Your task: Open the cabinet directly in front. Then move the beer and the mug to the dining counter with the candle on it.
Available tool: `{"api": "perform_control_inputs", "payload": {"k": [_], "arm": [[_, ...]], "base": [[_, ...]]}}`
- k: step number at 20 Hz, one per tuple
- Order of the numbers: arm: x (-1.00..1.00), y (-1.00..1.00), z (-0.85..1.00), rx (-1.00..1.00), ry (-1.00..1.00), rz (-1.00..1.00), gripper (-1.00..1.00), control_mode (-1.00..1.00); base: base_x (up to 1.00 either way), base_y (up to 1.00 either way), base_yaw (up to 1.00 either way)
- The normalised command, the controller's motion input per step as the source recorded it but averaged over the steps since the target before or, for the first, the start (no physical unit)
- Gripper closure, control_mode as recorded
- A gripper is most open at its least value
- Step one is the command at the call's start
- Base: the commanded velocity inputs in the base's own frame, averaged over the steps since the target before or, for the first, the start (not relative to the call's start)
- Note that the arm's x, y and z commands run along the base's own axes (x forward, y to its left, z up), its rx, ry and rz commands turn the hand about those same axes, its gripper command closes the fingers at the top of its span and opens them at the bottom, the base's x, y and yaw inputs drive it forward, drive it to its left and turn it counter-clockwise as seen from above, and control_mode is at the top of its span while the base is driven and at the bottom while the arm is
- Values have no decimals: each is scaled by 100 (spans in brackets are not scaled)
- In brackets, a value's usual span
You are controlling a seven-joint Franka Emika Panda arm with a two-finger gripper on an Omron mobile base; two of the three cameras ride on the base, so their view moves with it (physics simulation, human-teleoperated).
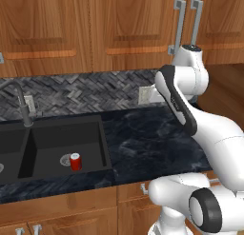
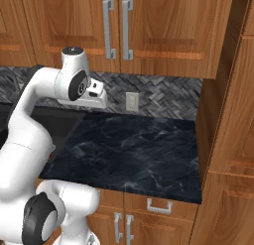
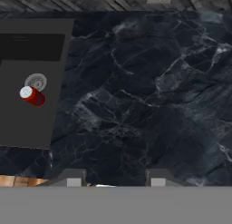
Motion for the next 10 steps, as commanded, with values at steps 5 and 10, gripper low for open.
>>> {"api": "perform_control_inputs", "payload": {"k": [5, 10], "arm": [[0, 0, 1, 0, -9, 1, -100, -100], [-2, 0, 18, 2, -19, 1, -100, -100]], "base": [[0, 0, 0], [0, 0, 0]]}}
